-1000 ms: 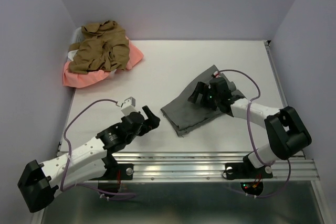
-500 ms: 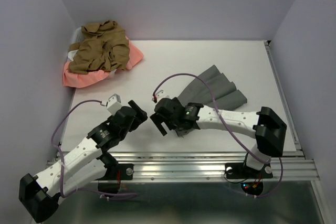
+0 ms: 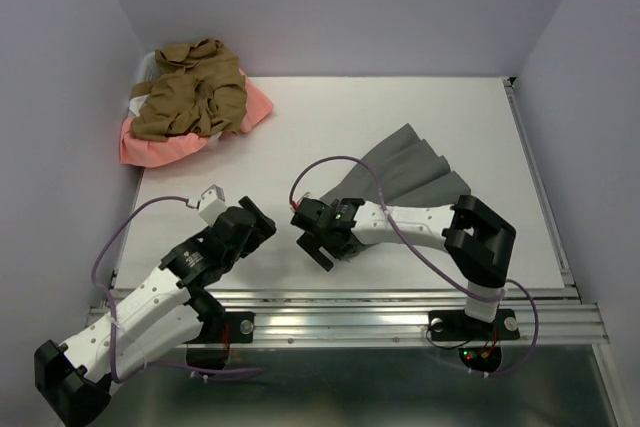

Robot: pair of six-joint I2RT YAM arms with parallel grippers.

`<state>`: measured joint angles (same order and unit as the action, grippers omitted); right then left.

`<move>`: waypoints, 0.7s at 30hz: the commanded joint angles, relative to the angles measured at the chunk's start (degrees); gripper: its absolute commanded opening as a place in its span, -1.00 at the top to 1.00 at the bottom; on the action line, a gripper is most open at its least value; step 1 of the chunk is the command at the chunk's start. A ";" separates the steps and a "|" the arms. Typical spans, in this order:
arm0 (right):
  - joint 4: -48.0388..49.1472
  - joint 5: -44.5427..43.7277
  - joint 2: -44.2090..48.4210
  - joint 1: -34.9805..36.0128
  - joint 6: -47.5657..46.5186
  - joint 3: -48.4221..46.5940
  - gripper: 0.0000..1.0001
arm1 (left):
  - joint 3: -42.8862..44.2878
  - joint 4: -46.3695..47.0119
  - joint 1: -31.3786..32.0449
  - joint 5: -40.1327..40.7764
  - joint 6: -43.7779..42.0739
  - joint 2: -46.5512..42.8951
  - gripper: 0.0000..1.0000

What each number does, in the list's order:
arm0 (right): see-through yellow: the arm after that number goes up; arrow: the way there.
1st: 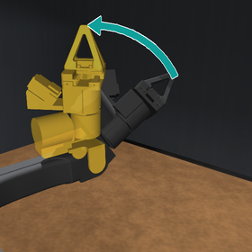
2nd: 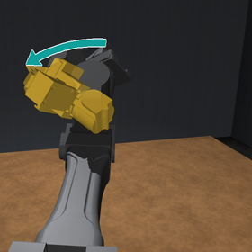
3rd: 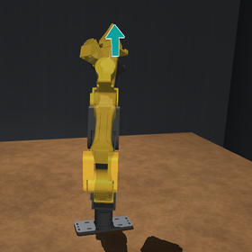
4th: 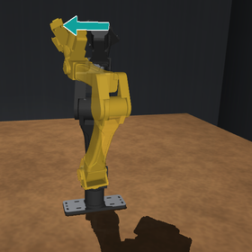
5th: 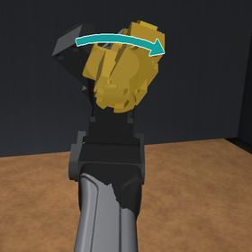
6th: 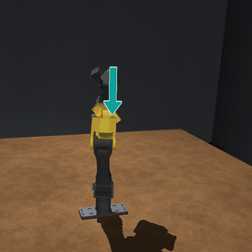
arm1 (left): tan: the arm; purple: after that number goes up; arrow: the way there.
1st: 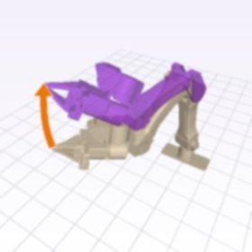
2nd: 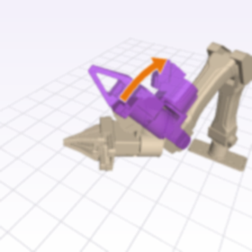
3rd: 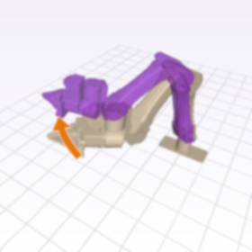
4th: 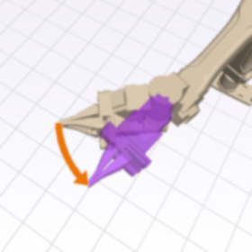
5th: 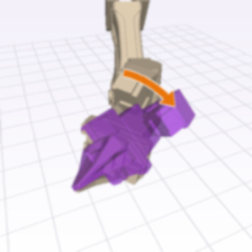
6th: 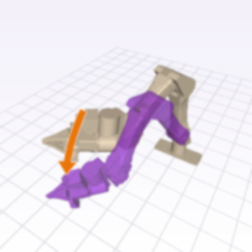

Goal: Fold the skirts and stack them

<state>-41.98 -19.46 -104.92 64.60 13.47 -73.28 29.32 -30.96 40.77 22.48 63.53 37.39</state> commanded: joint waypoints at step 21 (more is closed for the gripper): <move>2.16 1.09 0.85 0.97 2.26 -0.64 0.84 | 1.35 -0.86 -0.43 2.22 0.46 0.49 -0.97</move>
<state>-41.98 -19.70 -107.44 65.06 14.96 -72.38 29.32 -31.09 40.75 22.57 63.55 38.17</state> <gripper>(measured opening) 0.137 0.986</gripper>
